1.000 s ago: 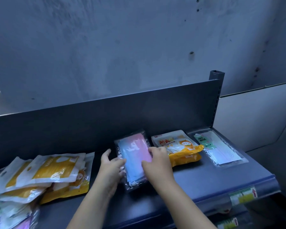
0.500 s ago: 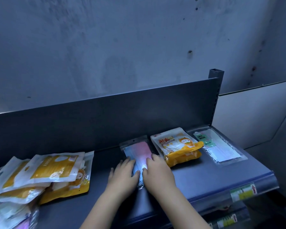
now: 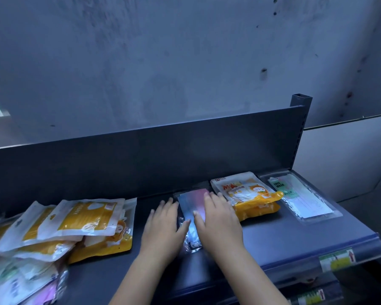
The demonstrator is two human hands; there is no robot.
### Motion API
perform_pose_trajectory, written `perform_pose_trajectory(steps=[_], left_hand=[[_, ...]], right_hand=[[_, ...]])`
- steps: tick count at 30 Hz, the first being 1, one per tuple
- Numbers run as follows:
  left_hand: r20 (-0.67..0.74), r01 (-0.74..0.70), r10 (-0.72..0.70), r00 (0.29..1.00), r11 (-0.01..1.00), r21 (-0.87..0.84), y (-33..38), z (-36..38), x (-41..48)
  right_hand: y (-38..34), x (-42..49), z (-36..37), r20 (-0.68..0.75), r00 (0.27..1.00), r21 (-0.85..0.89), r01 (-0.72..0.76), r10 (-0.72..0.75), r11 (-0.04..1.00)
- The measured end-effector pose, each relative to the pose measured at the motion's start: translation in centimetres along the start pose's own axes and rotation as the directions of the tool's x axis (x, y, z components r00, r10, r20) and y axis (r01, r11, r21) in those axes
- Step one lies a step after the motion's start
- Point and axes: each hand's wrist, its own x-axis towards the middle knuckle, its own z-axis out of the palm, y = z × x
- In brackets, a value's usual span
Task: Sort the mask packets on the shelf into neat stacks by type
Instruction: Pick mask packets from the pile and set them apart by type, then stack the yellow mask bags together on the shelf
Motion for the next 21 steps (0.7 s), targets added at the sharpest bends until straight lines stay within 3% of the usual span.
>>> perform_pose_trajectory(steps=[6, 21], left_hand=[[-0.141, 0.061, -0.044, 0.989, 0.991, 0.118, -2.9, -3.5, -0.8], [-0.251, 0.269, -0.240, 0.938, 0.959, 0.085, -14.6, -9.2, -7.5]], right_hand=[[-3.3, 0.5, -0.6, -0.056, 0.996, 0.039, 0.072, -0.069, 0.997], [-15.1, -1.9, 4.6, 0.128, 0.958, 0.141, 0.240, -0.258, 0.960]])
